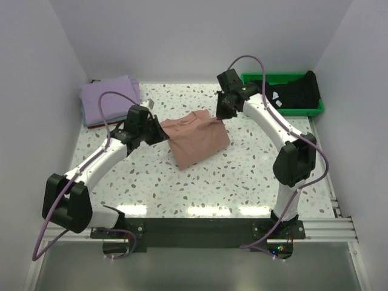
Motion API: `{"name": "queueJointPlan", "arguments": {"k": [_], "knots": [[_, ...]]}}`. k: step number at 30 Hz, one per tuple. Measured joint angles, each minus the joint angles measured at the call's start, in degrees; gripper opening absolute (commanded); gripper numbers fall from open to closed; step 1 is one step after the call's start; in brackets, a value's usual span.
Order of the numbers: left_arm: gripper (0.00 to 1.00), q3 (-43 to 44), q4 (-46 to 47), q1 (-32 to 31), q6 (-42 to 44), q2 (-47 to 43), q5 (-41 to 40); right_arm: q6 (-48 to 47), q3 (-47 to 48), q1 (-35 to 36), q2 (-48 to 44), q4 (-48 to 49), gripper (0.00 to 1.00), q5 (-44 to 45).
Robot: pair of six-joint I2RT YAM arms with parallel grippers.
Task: Fold and stack the t-shirts
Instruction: Fold the tshirt
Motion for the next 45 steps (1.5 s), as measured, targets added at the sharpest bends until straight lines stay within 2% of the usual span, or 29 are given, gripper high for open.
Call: {"name": "queueJointPlan", "arguments": {"k": [18, 32, 44, 45], "knots": [[0.00, 6.08, 6.29, 7.69, 1.31, 14.08, 4.68, -0.92, 19.08, -1.36, 16.96, 0.09, 0.00, -0.07], [0.00, 12.79, 8.96, 10.95, 2.69, 24.39, 7.15, -0.94, 25.03, -2.36, 24.46, 2.54, 0.00, -0.37], [0.00, 17.40, 8.63, 11.45, 3.41, 30.99, 7.32, -0.92, 25.88, -2.95, 28.92, 4.55, 0.00, -1.66], [0.14, 17.59, 8.39, 11.47, 3.41, 31.19, 7.08, -0.92, 26.12, -2.99, 29.16, 4.63, 0.14, -1.73]]}}
